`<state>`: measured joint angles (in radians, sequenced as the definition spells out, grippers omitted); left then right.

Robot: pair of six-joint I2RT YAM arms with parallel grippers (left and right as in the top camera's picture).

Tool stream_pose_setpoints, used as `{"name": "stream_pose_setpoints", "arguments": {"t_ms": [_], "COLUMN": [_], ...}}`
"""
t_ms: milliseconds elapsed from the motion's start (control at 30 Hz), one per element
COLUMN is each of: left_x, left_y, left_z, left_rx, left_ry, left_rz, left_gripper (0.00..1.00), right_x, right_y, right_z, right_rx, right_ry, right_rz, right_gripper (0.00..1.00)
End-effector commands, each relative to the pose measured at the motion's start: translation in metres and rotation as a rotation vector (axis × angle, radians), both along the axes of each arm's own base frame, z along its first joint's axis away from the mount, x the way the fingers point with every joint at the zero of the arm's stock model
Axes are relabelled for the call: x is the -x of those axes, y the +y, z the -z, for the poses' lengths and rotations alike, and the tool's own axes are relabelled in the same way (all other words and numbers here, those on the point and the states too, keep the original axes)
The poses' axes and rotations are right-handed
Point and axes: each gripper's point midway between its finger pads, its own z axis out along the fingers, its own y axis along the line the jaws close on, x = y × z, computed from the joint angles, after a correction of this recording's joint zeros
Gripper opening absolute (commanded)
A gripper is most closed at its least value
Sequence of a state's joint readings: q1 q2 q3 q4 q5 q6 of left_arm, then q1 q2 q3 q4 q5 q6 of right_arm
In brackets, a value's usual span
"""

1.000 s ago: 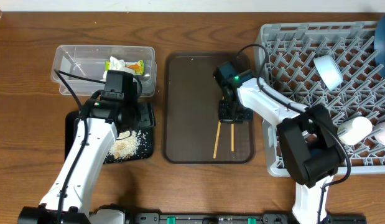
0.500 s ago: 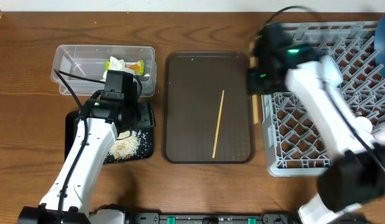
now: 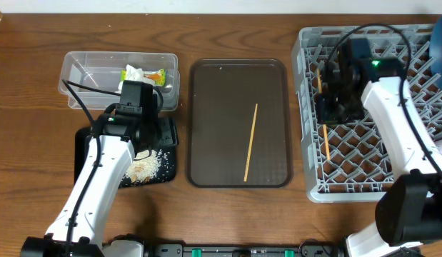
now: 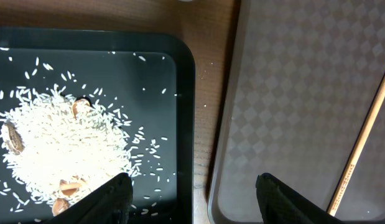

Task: Sort waste into correct bins and load items into the dishwasher rack
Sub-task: 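Carry the chopstick right and drop it into the rack, then return the right gripper to the tray and grasp the second chopstick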

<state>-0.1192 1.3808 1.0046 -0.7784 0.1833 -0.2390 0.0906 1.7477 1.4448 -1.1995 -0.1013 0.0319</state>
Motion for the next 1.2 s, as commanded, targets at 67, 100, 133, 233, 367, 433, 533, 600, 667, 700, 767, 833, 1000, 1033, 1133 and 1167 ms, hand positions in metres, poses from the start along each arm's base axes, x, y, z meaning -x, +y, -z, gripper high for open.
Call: {"name": "stream_pose_setpoints", "arguments": {"t_ms": [67, 100, 133, 233, 367, 433, 533, 600, 667, 700, 767, 833, 1000, 1033, 1133, 1167], "left_x": [-0.001, -0.001, -0.001, -0.001, -0.001, -0.001, -0.002, -0.002, -0.002, -0.002, -0.001, -0.002, -0.002, -0.002, -0.002, -0.002], "left_y": [0.003, 0.003, 0.003, 0.003, 0.003, 0.003, 0.003, 0.003, 0.003, 0.003, 0.003, 0.003, 0.003, 0.003, 0.003, 0.003], "left_z": [-0.002, -0.002, -0.002, -0.002, -0.002, -0.002, -0.002, -0.002, -0.002, -0.002, -0.002, -0.002, -0.002, -0.002, -0.002, -0.002], "left_rx": [-0.005, -0.005, -0.005, -0.005, -0.005, -0.005, -0.005, -0.005, -0.005, -0.005, -0.005, -0.005, -0.005, -0.005, -0.005, -0.005], "left_ry": [-0.004, -0.004, -0.004, -0.004, -0.004, -0.004, -0.004, -0.004, -0.005, -0.005, -0.004, -0.004, -0.007, -0.007, -0.007, -0.007], "left_rz": [-0.017, -0.016, -0.017, -0.017, -0.017, -0.017, -0.017, -0.017, -0.016, -0.016, -0.016, -0.017, -0.017, -0.017, -0.016, -0.017], "left_gripper": [0.67, 0.67, 0.67, 0.67, 0.67, 0.67, 0.67, 0.67, 0.67, 0.67, 0.67, 0.67, 0.67, 0.67, 0.67, 0.67], "right_x": [0.006, 0.005, 0.004, -0.001, -0.014, -0.021, -0.030, -0.033, -0.033, -0.032, -0.029, -0.028, -0.019, -0.017, -0.007, -0.004], "right_y": [0.001, 0.001, 0.001, 0.001, 0.006, 0.015, 0.038, 0.053, 0.067, 0.074, 0.090, 0.104, 0.125, 0.129, 0.141, 0.144], "right_z": [0.018, 0.017, 0.015, 0.007, -0.020, -0.037, -0.058, -0.063, -0.060, -0.058, -0.051, -0.041, -0.002, 0.005, 0.027, 0.034], "right_rx": [-0.001, -0.002, -0.002, -0.004, -0.029, -0.078, -0.178, -0.212, -0.214, -0.215, -0.218, -0.196, -0.073, -0.060, -0.034, -0.026], "right_ry": [0.025, 0.020, 0.015, -0.004, -0.080, -0.128, -0.206, -0.232, -0.234, -0.229, -0.209, -0.185, -0.095, -0.075, -0.006, 0.018], "right_rz": [-0.027, -0.028, -0.028, -0.028, -0.030, -0.037, -0.074, -0.109, -0.146, -0.163, -0.185, -0.175, -0.122, -0.106, -0.065, -0.050], "right_gripper": [0.03, 0.08, 0.20, 0.31, 0.33, 0.33, 0.35, 0.41, 0.42, 0.42, 0.42, 0.42, 0.41, 0.41, 0.41, 0.41]}}
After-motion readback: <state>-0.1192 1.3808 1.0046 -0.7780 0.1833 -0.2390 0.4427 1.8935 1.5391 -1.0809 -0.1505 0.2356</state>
